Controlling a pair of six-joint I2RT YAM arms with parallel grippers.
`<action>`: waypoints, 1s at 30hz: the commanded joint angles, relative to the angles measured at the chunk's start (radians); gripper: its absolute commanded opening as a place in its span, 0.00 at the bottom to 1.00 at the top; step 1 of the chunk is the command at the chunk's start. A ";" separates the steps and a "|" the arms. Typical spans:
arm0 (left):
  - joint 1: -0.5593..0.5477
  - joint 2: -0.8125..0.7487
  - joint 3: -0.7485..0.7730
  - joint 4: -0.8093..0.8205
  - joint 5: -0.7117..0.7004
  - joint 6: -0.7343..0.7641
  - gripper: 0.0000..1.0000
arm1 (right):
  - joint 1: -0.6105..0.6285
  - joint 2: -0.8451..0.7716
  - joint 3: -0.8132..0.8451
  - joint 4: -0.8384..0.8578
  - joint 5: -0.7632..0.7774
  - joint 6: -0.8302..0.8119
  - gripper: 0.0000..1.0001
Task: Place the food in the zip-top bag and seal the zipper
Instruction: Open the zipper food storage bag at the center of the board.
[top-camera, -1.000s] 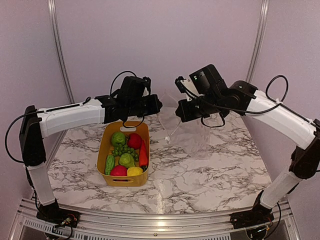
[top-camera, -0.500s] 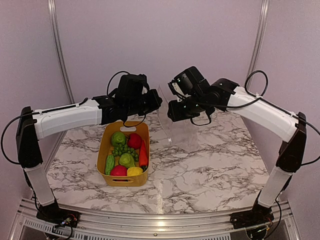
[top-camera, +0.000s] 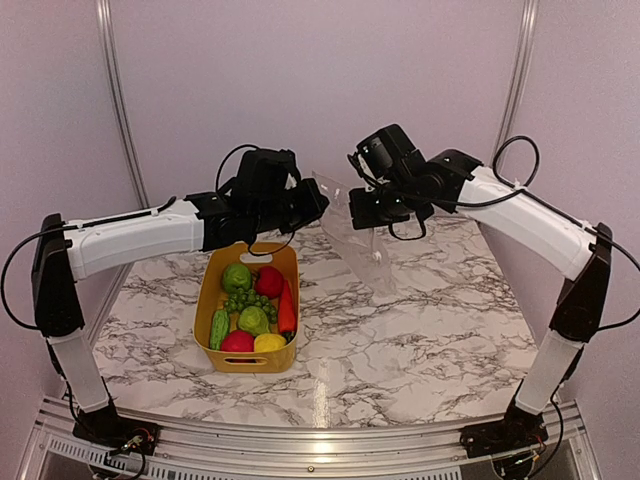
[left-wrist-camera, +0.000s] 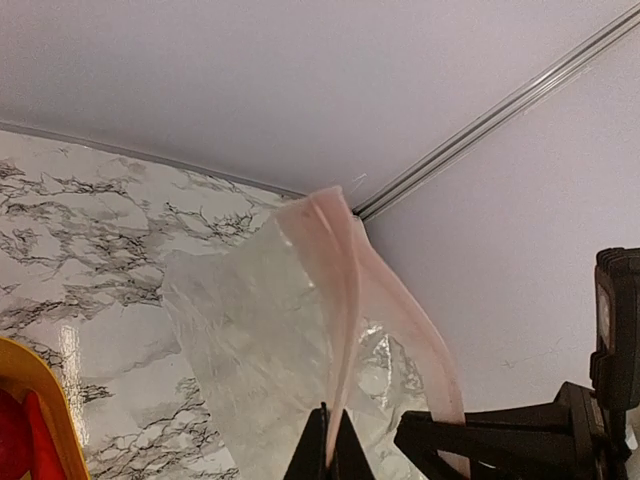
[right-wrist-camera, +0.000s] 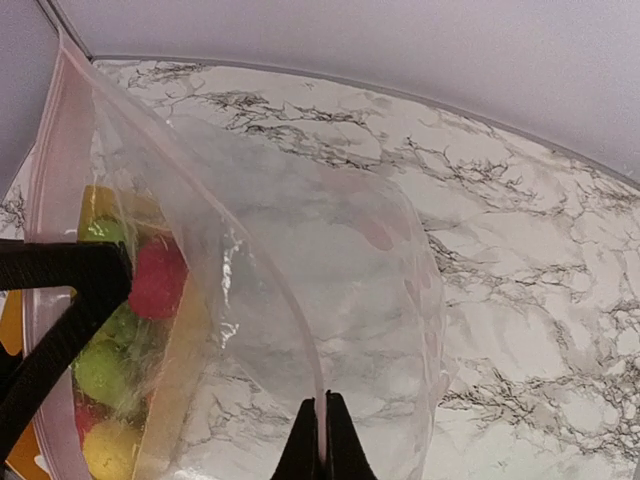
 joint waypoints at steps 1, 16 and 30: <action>-0.007 0.002 -0.011 -0.061 -0.031 -0.007 0.00 | -0.011 0.009 0.119 -0.047 0.035 -0.031 0.00; -0.007 0.010 -0.015 0.091 0.152 0.088 0.30 | -0.066 -0.031 0.151 -0.121 -0.001 -0.122 0.00; 0.023 -0.227 -0.218 0.085 0.275 0.193 0.99 | -0.292 -0.130 0.019 -0.093 -0.008 -0.228 0.00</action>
